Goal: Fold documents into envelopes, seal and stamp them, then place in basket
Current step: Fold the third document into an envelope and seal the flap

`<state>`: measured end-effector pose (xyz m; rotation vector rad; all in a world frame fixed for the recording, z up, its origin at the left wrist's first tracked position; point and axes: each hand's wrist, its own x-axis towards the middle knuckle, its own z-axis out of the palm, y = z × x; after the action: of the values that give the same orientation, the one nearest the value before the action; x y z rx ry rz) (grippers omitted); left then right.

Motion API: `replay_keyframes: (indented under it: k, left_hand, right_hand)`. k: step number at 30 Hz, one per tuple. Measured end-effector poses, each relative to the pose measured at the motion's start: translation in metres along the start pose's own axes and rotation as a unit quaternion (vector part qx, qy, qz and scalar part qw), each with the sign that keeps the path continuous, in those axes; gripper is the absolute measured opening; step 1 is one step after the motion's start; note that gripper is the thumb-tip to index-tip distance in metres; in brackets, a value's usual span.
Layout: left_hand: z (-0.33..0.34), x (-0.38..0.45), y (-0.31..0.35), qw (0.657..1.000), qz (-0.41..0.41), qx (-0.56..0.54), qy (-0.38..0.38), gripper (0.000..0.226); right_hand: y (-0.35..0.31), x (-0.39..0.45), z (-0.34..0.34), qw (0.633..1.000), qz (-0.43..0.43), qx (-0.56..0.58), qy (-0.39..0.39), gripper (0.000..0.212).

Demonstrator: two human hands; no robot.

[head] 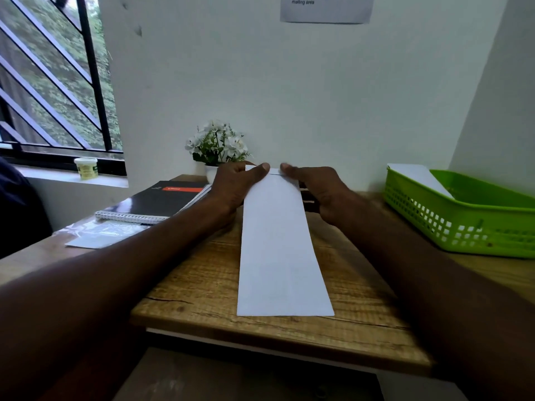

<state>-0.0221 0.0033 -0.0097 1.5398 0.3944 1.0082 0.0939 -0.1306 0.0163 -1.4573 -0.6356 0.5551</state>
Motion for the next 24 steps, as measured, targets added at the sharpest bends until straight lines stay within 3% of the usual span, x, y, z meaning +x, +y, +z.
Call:
replay_keyframes:
  k: [5,8,11,17,20,24]
  left_hand:
    - [-0.001,0.003,0.0,1.0,-0.012,-0.011,-0.006,0.018]
    - [-0.002,0.004,0.004,0.999,-0.019,-0.009,0.036,0.017]
    - [-0.003,0.005,0.006,0.999,-0.015,0.002,0.049,0.028]
    - [-0.012,0.012,0.006,0.994,-0.064,0.021,-0.085,0.062]
    - [-0.01,0.011,0.001,0.994,-0.042,0.039,-0.094,0.048]
    - [-0.005,0.01,-0.003,0.995,-0.018,0.062,-0.074,0.039]
  right_hand:
    - [-0.001,0.003,-0.005,0.999,0.004,0.032,0.013,0.036]
    - [-0.001,0.006,-0.011,0.999,0.009,0.041,0.01,0.033]
    - [0.001,0.005,-0.011,1.0,0.003,0.016,-0.016,0.031]
    - [0.001,0.002,-0.001,0.998,-0.022,-0.022,-0.061,0.042]
    - [0.003,0.003,-0.002,0.998,-0.013,-0.015,-0.053,0.044]
    - [0.001,0.004,-0.005,1.0,-0.007,0.003,-0.002,0.028]
